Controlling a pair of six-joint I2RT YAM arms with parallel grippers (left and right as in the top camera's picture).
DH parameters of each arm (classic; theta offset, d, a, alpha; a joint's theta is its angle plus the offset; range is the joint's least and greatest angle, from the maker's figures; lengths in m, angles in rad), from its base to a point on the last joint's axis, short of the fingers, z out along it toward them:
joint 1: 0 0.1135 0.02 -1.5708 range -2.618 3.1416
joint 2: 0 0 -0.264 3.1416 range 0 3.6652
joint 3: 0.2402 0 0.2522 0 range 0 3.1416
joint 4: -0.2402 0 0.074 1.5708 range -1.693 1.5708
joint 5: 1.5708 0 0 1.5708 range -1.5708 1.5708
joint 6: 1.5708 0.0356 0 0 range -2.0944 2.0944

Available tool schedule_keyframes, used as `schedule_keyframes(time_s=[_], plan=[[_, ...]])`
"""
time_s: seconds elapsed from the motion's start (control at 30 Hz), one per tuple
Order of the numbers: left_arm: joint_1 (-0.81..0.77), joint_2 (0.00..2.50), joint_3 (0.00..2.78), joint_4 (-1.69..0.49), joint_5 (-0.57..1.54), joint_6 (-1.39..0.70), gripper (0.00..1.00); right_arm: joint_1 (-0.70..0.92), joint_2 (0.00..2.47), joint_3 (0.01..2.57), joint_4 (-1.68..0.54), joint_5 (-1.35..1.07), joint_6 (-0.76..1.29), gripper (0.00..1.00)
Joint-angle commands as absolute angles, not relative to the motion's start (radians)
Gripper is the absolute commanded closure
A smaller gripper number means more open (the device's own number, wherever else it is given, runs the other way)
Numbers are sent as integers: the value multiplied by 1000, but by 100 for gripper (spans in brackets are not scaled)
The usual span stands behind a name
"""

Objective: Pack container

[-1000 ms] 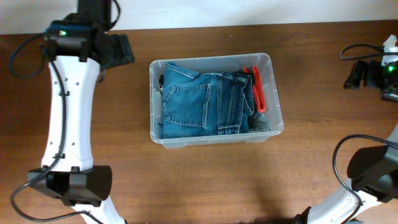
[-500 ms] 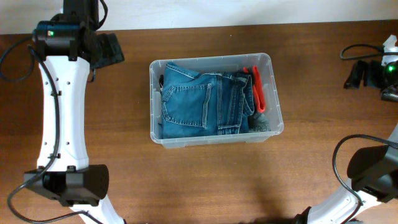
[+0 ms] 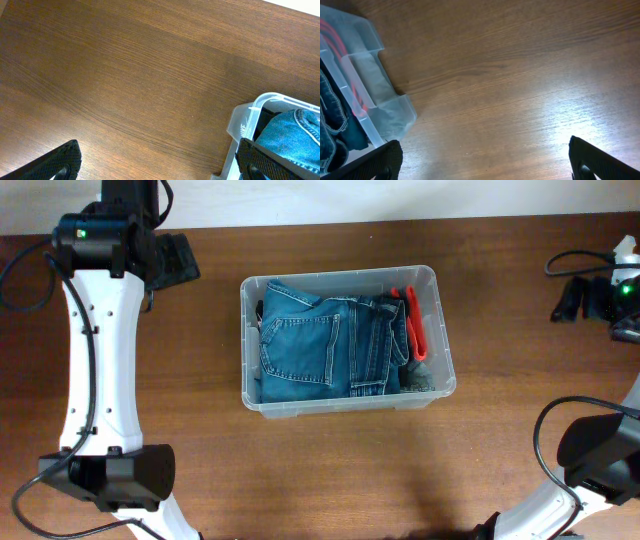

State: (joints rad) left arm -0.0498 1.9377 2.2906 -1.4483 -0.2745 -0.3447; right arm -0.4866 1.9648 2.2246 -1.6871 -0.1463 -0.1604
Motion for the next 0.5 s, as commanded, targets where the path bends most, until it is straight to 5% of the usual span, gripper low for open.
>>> schedule_keyframes(time_s=[0.0, 0.47], plan=[[-47, 1939, 2288, -1449, -285, -347, 0, -450, 1918, 2227, -1687, -142, -160, 2], [-47, 1939, 2288, -1449, -285, -347, 0, -218, 1607, 2227, -1687, -142, -160, 2]])
